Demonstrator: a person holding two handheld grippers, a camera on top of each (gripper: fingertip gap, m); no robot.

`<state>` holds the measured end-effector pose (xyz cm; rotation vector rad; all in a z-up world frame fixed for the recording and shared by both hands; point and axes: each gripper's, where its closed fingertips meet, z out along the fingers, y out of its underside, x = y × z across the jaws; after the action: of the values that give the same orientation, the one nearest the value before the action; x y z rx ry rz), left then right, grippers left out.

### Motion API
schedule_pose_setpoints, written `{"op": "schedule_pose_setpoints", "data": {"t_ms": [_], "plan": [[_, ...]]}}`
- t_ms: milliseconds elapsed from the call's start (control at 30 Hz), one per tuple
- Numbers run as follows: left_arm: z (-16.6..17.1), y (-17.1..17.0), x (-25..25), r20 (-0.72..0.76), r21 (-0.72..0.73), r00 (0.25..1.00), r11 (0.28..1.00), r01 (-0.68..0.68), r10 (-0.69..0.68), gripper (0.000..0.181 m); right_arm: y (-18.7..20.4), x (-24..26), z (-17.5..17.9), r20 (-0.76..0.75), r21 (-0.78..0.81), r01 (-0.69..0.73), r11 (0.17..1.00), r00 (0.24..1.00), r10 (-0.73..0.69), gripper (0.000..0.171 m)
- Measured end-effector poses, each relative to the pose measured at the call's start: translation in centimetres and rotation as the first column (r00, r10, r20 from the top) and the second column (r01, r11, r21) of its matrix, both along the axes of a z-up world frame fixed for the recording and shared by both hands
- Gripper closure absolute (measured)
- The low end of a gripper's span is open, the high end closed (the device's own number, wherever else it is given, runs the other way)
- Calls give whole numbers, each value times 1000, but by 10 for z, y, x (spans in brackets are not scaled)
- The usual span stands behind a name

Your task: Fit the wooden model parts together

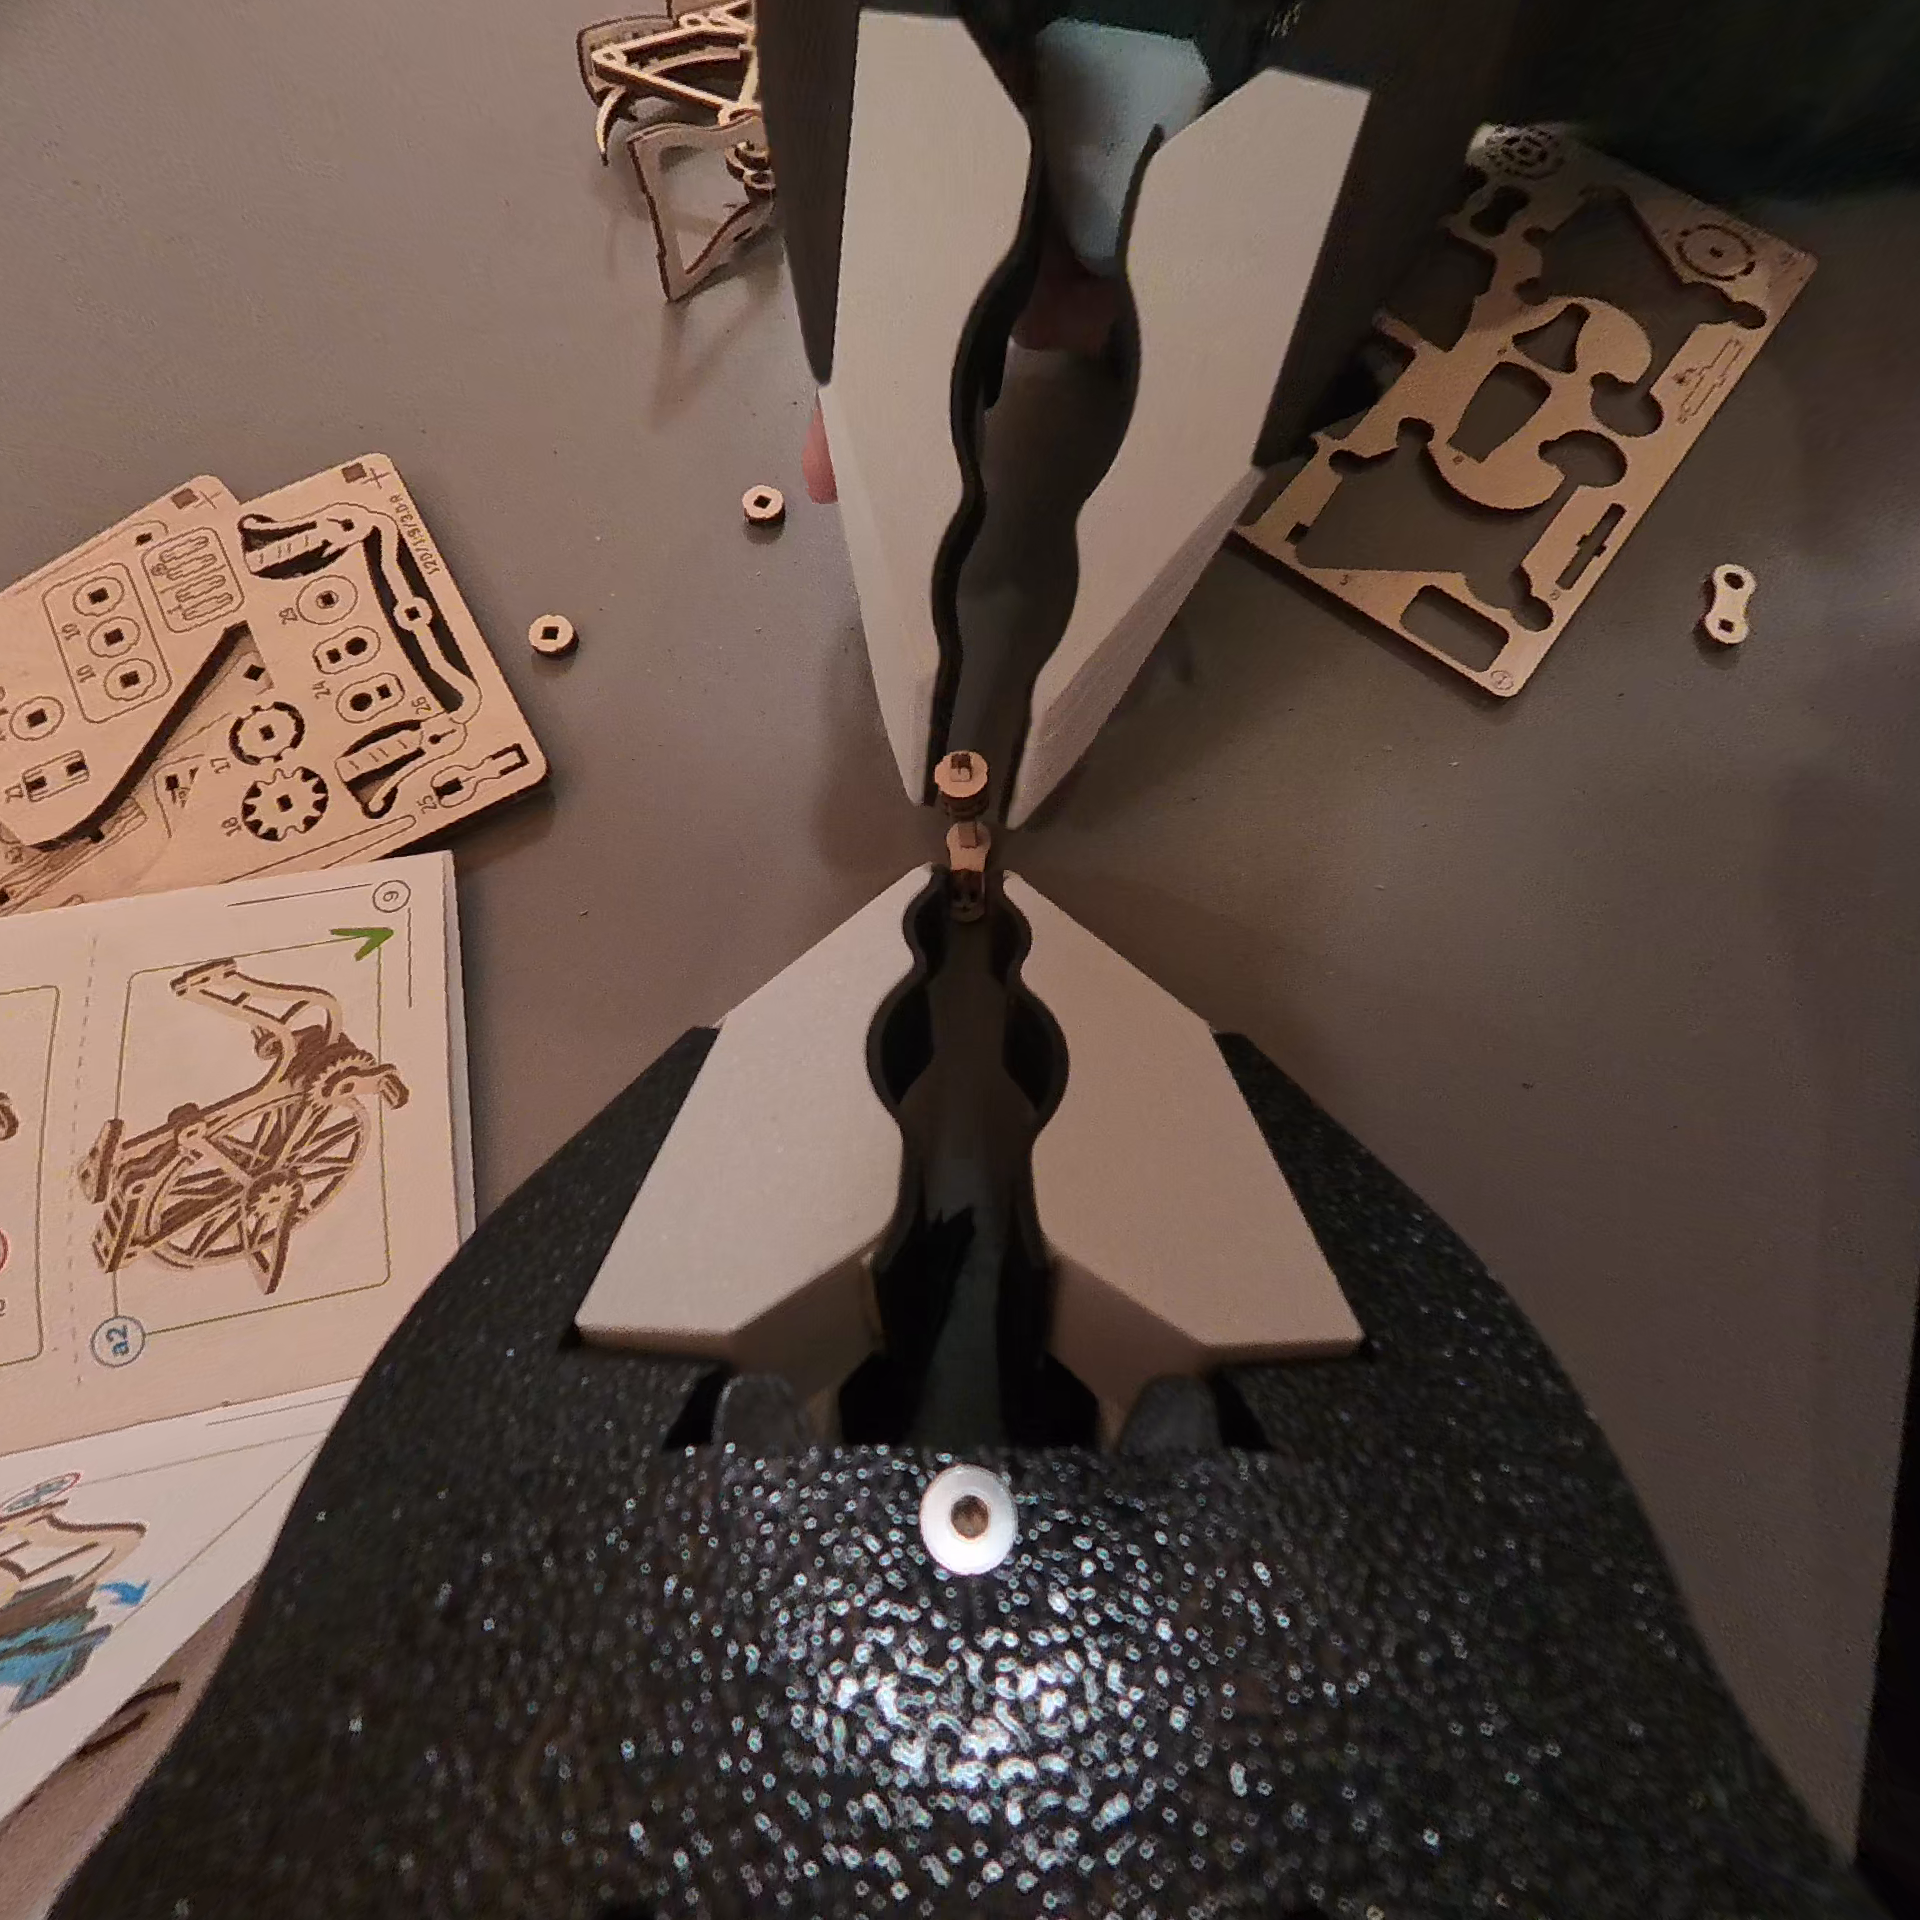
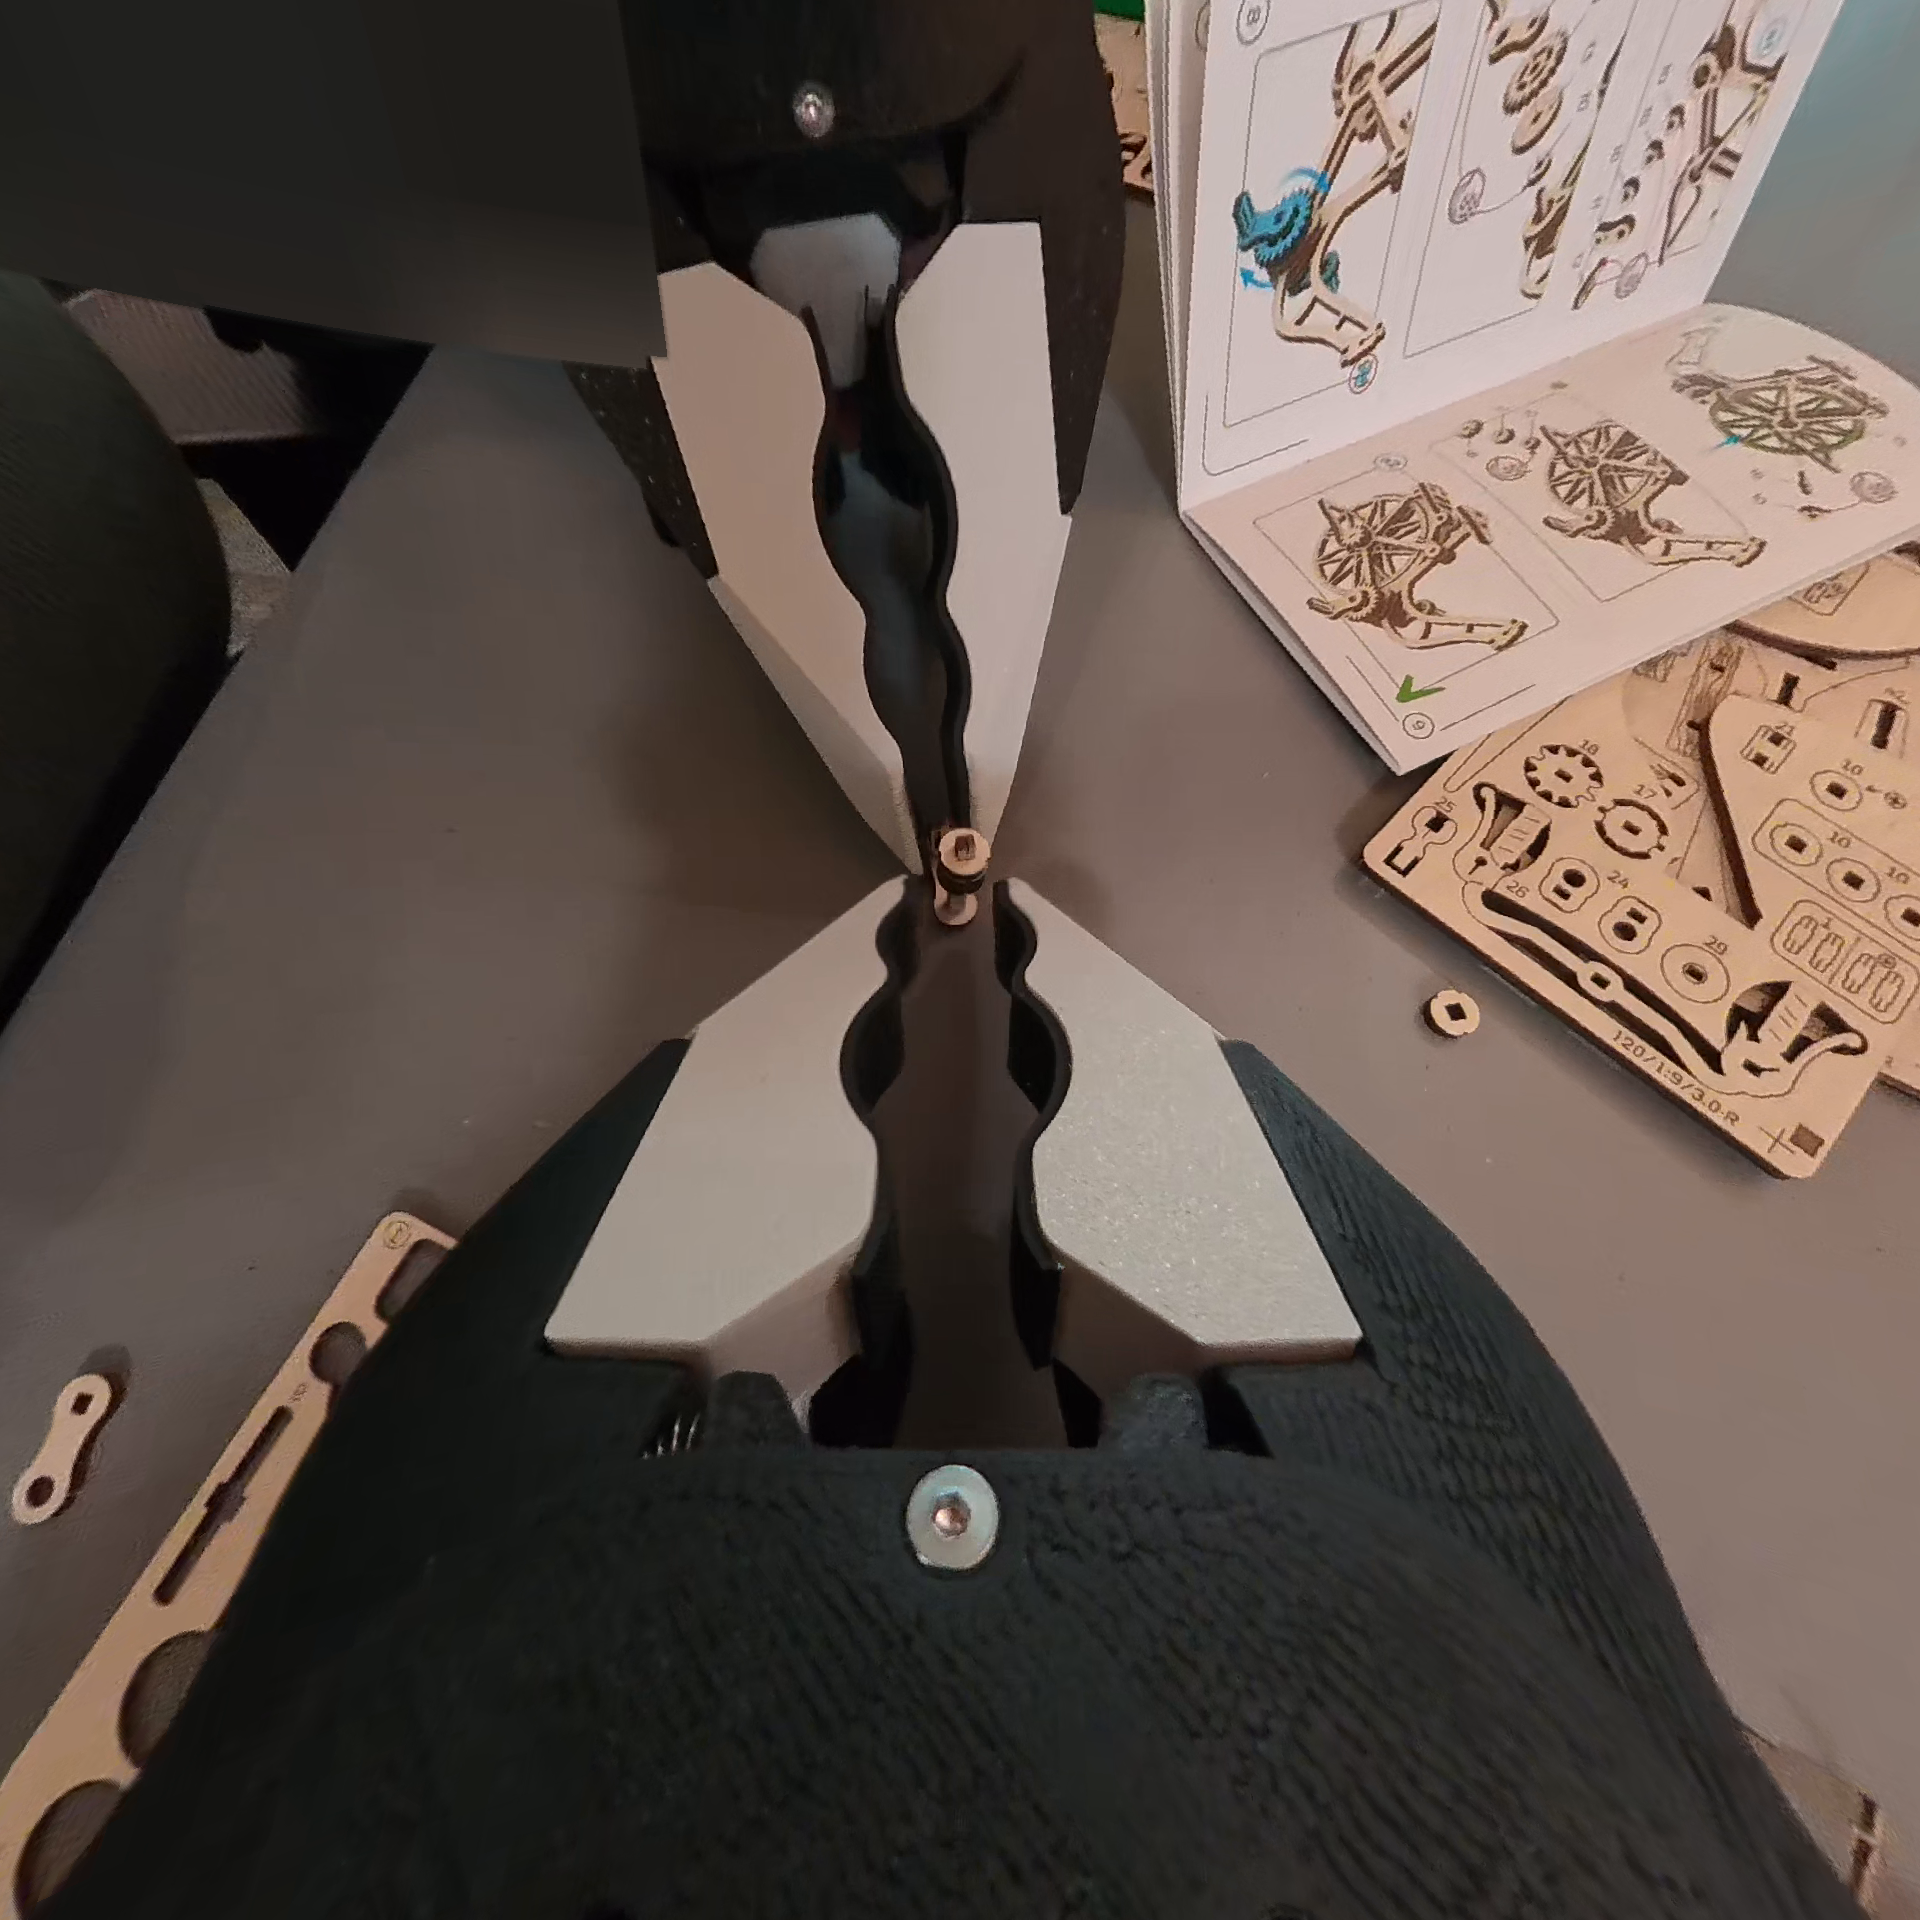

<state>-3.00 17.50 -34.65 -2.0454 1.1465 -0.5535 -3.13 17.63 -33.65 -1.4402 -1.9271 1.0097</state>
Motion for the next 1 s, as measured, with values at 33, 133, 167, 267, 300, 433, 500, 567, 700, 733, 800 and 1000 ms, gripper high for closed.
{"op": "schedule_pose_setpoints", "data": {"t_ms": [33,133,167,267,300,433,500,567,700,733,800,1000], "plan": [[0,0,0,1,0,1000,1000,1,-1,177,1,-1,-1,2,7,-5,1000,1000,5,161],[0,0,0,4,-1,1000,1000,4,-4,176,0,-1,-1,7,5,-24,1000,1000,24,163],[0,0,0,5,-2,1000,1000,4,-4,176,0,-1,-1,8,3,-29,1000,1000,29,164],[0,0,0,10,-6,1000,1000,5,-5,176,0,-1,-2,13,-10,-35,999,999,35,164],[0,0,0,12,-8,1000,1000,5,-5,176,0,-1,-1,14,-15,-36,999,999,37,164],[0,0,0,14,-9,1000,1000,7,-7,176,0,-2,-3,30,-28,-42,999,999,43,164],[0,0,0,16,-10,1000,1000,7,-7,176,-1,-1,-4,34,-30,-45,999,998,46,166],[0,0,0,16,-12,1000,1000,8,-7,176,-1,-1,-4,38,-34,-47,998,998,49,167],[0,0,0,14,-8,1000,1000,11,-11,176,-1,-1,-5,33,3,-61,998,998,61,170],[0,0,0,13,-7,1000,1000,11,-11,176,-1,-1,-5,31,13,-65,998,997,64,170],[0,0,0,12,-6,1000,1000,11,-11,176,-1,0,-6,30,24,-71,997,997,71,170],[0,0,0,15,-12,1000,1000,11,-11,176,-2,1,-7,30,48,-89,995,996,87,170]]}}
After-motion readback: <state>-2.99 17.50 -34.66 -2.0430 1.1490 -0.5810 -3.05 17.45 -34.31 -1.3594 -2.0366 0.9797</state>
